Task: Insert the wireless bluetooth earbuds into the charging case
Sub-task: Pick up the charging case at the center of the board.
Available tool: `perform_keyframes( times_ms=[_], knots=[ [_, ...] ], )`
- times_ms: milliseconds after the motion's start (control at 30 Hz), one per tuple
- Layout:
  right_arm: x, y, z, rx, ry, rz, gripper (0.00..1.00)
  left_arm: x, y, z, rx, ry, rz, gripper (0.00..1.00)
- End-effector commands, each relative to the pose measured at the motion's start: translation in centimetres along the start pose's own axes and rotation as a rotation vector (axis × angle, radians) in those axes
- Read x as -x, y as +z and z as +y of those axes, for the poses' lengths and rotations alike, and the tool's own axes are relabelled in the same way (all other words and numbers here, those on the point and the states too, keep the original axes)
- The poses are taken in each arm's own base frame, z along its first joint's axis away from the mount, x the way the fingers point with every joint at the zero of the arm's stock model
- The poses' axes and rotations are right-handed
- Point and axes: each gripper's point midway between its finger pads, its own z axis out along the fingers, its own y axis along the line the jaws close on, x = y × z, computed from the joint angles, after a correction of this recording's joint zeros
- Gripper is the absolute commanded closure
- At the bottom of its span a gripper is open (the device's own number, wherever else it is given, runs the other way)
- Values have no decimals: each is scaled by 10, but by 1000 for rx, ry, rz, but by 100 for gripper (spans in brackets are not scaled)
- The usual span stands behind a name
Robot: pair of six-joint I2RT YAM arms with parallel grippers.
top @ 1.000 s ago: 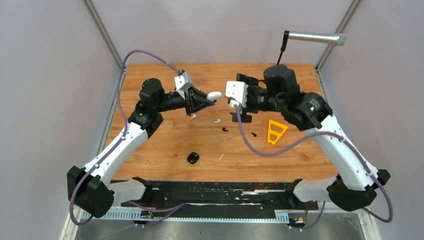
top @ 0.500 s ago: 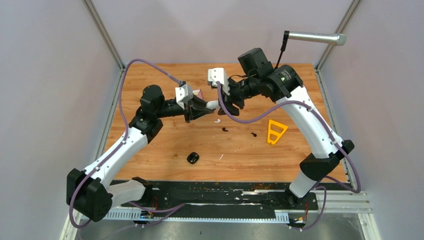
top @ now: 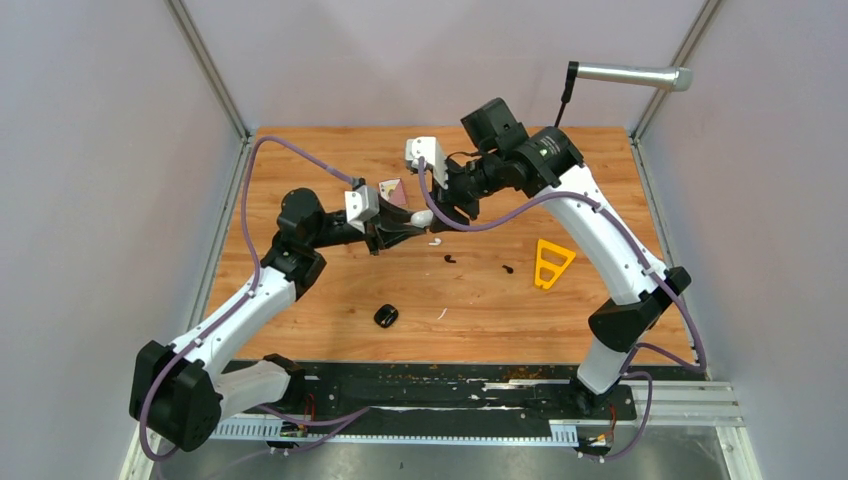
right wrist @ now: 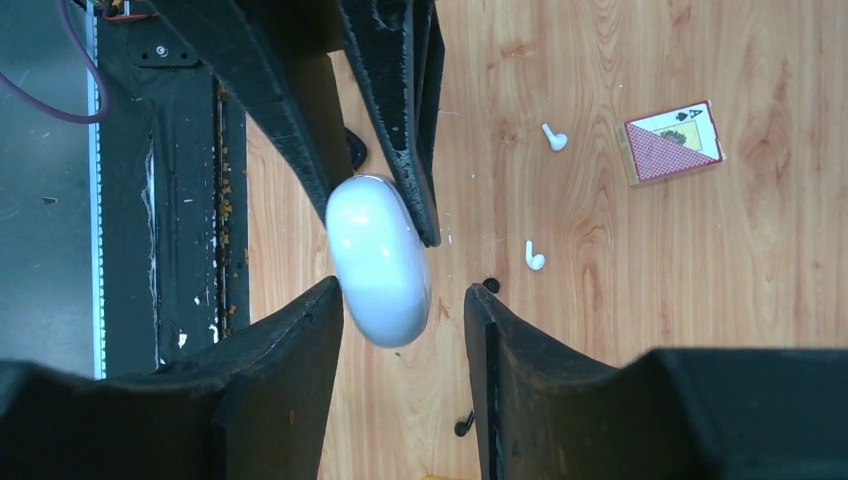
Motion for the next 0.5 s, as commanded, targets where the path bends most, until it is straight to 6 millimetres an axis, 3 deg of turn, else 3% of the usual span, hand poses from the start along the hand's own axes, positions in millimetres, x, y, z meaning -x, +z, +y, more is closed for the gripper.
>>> perform_keyframes(
  times_ms=[0,100,367,467],
  knots=[
    [12,-5,1,7,-41,-33,53,26,1,-2,-5,64,-75,100],
    [8,-3,0,8,-66,-19,58,27,2,-1,-6,64,-81,100],
    [13,-7,4,8,-115,-11,81,19,3,5,20,1,-53,100],
    [11,-8,5,6,-121,2,98,17,4,8,35,-18,-48,88]
  ],
)
